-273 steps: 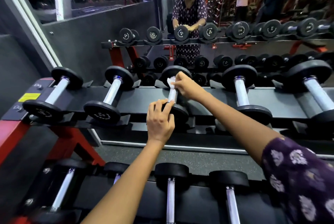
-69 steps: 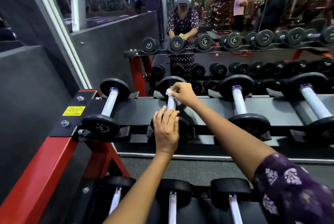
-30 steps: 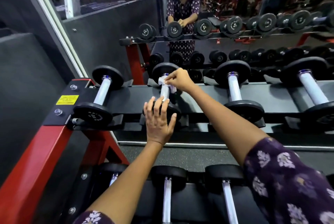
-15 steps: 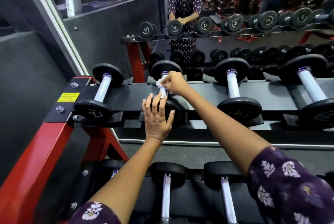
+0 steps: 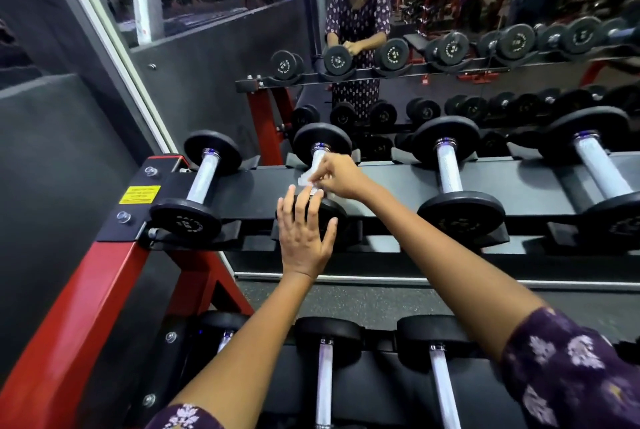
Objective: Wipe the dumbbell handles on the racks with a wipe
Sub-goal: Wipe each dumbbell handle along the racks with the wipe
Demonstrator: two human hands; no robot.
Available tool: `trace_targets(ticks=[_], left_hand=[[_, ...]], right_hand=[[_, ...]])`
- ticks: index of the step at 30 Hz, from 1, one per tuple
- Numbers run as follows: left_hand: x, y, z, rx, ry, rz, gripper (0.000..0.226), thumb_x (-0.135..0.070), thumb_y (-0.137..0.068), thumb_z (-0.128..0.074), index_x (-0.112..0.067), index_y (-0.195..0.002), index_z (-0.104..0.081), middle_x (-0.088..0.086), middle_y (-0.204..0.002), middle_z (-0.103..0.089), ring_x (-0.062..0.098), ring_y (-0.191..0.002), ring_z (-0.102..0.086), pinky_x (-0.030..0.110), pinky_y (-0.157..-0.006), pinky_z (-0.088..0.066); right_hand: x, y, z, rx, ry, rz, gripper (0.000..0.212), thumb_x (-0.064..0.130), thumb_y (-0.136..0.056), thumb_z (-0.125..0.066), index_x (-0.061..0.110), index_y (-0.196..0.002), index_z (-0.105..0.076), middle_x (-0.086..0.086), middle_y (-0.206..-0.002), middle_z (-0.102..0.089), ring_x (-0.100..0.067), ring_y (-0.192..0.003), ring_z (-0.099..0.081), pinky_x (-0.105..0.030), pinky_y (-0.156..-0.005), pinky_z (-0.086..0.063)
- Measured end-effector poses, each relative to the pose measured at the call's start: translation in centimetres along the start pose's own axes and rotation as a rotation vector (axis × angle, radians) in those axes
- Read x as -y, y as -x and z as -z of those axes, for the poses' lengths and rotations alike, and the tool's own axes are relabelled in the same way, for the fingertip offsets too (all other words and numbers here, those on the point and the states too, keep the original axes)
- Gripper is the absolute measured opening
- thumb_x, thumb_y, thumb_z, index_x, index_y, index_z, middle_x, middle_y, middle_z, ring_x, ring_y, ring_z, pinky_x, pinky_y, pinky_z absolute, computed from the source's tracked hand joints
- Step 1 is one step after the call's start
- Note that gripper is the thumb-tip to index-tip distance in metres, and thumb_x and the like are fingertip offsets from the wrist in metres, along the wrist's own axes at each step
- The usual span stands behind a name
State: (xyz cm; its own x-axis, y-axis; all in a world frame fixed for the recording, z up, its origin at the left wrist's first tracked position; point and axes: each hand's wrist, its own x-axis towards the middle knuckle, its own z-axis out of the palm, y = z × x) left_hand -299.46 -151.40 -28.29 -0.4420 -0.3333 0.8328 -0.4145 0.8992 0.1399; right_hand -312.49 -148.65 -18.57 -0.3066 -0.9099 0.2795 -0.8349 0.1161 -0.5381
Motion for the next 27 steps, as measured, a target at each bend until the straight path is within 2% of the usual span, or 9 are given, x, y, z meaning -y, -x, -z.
trace_targets(ticks=[3,6,9,11,14,18,22,24,27], left_hand=[[-0.2,0.0,-0.1,0.002,0.002,0.014,0.051,-0.038,-0.09,-0.047,-0.011,-0.132,-0.04,0.008,-0.138,-0.038,0.034,-0.135,-0.029,0.041,-0.118,-0.009],[-0.3,0.0,-0.2,-0.008,-0.007,0.015,0.051,-0.038,-0.09,-0.047,-0.011,-0.132,-0.04,0.008,-0.138,-0.039,0.034,-0.134,-0.03,0.042,-0.118,-0.009],[-0.2,0.0,0.0,-0.019,0.002,0.007,0.05,-0.038,-0.09,-0.047,-0.011,-0.131,-0.041,0.008,-0.137,-0.039,0.034,-0.133,-0.031,0.04,-0.119,-0.008],[-0.1,0.0,-0.1,-0.029,0.002,-0.009,0.051,-0.037,-0.089,-0.047,-0.01,-0.132,-0.041,0.008,-0.136,-0.039,0.035,-0.132,-0.032,0.04,-0.118,-0.009],[-0.2,-0.2,-0.3,-0.044,-0.003,-0.008,0.051,-0.038,-0.089,-0.047,-0.01,-0.131,-0.041,0.008,-0.136,-0.039,0.034,-0.132,-0.032,0.04,-0.118,-0.009],[-0.1,-0.1,-0.3,-0.054,0.01,-0.015,0.05,-0.037,-0.089,-0.047,-0.011,-0.131,-0.041,0.008,-0.136,-0.04,0.034,-0.132,-0.032,0.041,-0.117,-0.011],[0.0,-0.1,-0.2,-0.042,0.01,-0.026,0.05,-0.037,-0.088,-0.048,-0.011,-0.13,-0.042,0.007,-0.136,-0.04,0.034,-0.131,-0.033,0.041,-0.117,-0.013],[-0.1,-0.2,-0.3,-0.039,0.009,-0.018,0.051,-0.038,-0.088,-0.048,-0.011,-0.13,-0.041,0.007,-0.136,-0.04,0.034,-0.132,-0.033,0.041,-0.117,-0.012],[-0.1,-0.2,-0.3,-0.043,0.013,-0.019,0.051,-0.039,-0.088,-0.048,-0.011,-0.13,-0.041,0.007,-0.136,-0.04,0.034,-0.132,-0.032,0.041,-0.117,-0.011]], right_hand=[[-0.5,0.2,-0.2,-0.036,-0.015,-0.021,0.017,0.004,-0.08,-0.065,0.004,-0.095,-0.074,0.011,-0.069,-0.052,-0.017,-0.084,-0.053,-0.006,-0.063,-0.031],[-1.1,-1.3,-0.7,-0.195,-0.064,-0.113,0.018,0.005,-0.084,-0.061,0.002,-0.098,-0.072,-0.012,-0.095,-0.061,-0.027,-0.099,-0.056,-0.014,-0.077,-0.032],[-0.9,-1.0,-1.5,-0.174,-0.006,-0.057,0.019,0.002,-0.085,-0.056,-0.006,-0.094,-0.071,-0.021,-0.104,-0.063,-0.035,-0.103,-0.056,-0.028,-0.086,-0.036],[-0.9,0.4,-1.8,-0.137,-0.014,0.012,0.023,0.006,-0.087,-0.051,-0.009,-0.09,-0.068,-0.021,-0.101,-0.065,-0.034,-0.102,-0.057,-0.031,-0.091,-0.039],[-1.7,0.1,-1.3,-0.07,-0.007,0.098,0.035,0.022,-0.092,-0.04,-0.002,-0.102,-0.063,-0.013,-0.109,-0.061,-0.025,-0.111,-0.049,-0.034,-0.102,-0.034],[-1.1,-1.3,-1.5,-0.028,-0.039,0.014,0.041,0.038,-0.096,-0.035,0.003,-0.099,-0.055,-0.008,-0.107,-0.051,-0.022,-0.113,-0.042,-0.042,-0.103,-0.032],[-1.5,0.4,-2.5,-0.147,-0.213,-0.066,0.042,0.039,-0.096,-0.04,0.012,-0.127,-0.048,-0.005,-0.13,-0.049,-0.022,-0.122,-0.045,-0.032,-0.087,-0.037],[-1.6,0.1,-2.7,-0.165,-0.22,-0.039,0.047,0.036,-0.097,-0.04,0.015,-0.138,-0.04,-0.005,-0.142,-0.041,-0.021,-0.132,-0.037,-0.031,-0.097,-0.033],[-1.8,-1.4,-2.7,-0.045,-0.08,0.024,0.049,0.028,-0.099,-0.042,0.005,-0.141,-0.035,-0.01,-0.152,-0.026,-0.018,-0.144,-0.015,-0.024,-0.113,-0.01]])
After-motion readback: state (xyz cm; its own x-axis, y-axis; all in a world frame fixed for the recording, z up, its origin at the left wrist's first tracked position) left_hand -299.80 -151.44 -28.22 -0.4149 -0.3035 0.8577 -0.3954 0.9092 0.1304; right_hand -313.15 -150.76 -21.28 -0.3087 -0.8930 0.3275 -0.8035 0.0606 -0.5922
